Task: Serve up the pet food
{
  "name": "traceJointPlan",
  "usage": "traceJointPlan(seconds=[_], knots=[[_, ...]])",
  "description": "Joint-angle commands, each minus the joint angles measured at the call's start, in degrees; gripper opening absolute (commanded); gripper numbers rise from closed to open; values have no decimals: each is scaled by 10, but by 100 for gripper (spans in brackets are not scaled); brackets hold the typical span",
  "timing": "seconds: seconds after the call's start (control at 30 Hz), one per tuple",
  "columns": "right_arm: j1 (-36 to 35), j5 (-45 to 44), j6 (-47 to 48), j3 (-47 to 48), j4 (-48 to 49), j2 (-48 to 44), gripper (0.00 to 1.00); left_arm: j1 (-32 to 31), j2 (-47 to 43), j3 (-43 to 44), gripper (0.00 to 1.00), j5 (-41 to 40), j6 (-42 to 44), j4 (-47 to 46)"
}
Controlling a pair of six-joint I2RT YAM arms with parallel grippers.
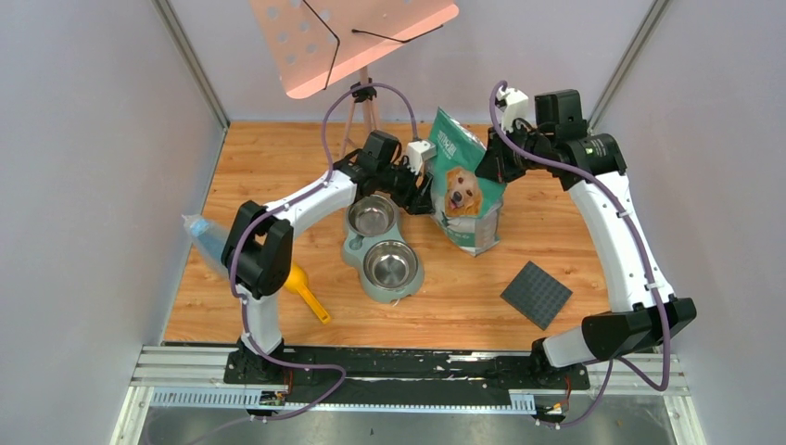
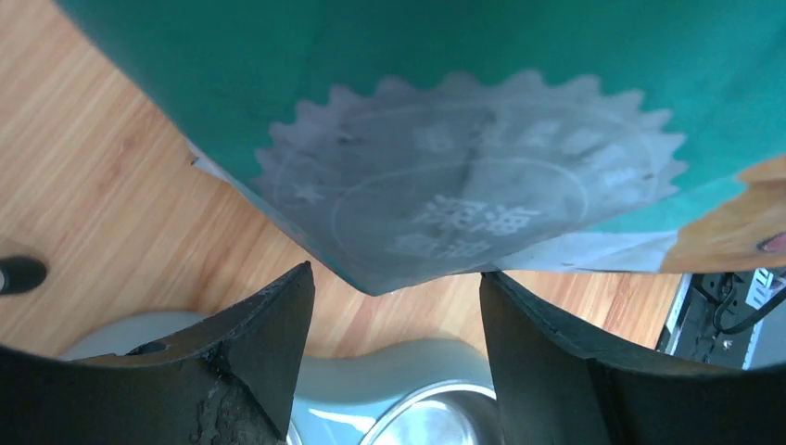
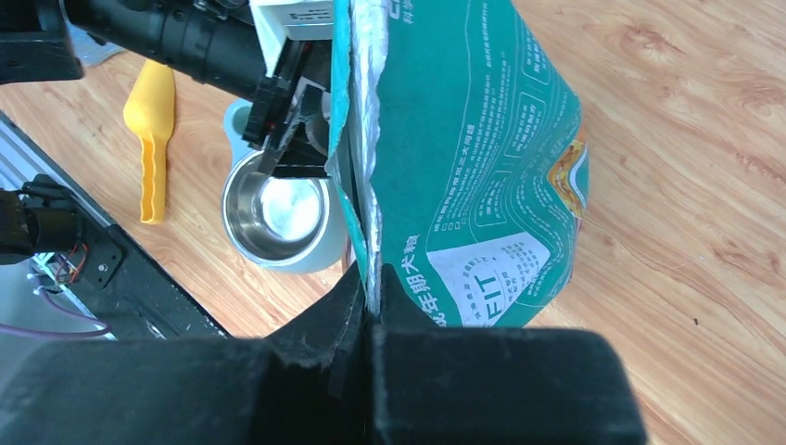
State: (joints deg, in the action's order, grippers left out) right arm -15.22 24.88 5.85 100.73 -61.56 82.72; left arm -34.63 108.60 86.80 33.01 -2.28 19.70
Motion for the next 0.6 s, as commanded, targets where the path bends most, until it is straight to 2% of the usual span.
traceJointPlan(seconds=[0.0,0.17,0.27,0.37,0.4,0.5,0.57], knots=[[-2,123,-30,6,-28,-45,0,-18,21,41,73,34,-21,-98],[-7,248,-82,34,-24,-46,0,-37,26,54,73,40,-36,-116],[-15,242,-84,61,-25,-33,0,-45,18,54,73,41,-42,-114],[-16,203,-78,45,-28,-27,0,-46,11,50,73,36,-43,-97],[-16,190,-77,32,-28,-27,5,-46,4,48,74,33,-39,-92],[-9,171,-81,-1,-29,-33,42,-46,-23,43,74,7,-24,-52],[20,201,-109,2,-33,-31,57,-44,-42,52,75,-15,-8,0]])
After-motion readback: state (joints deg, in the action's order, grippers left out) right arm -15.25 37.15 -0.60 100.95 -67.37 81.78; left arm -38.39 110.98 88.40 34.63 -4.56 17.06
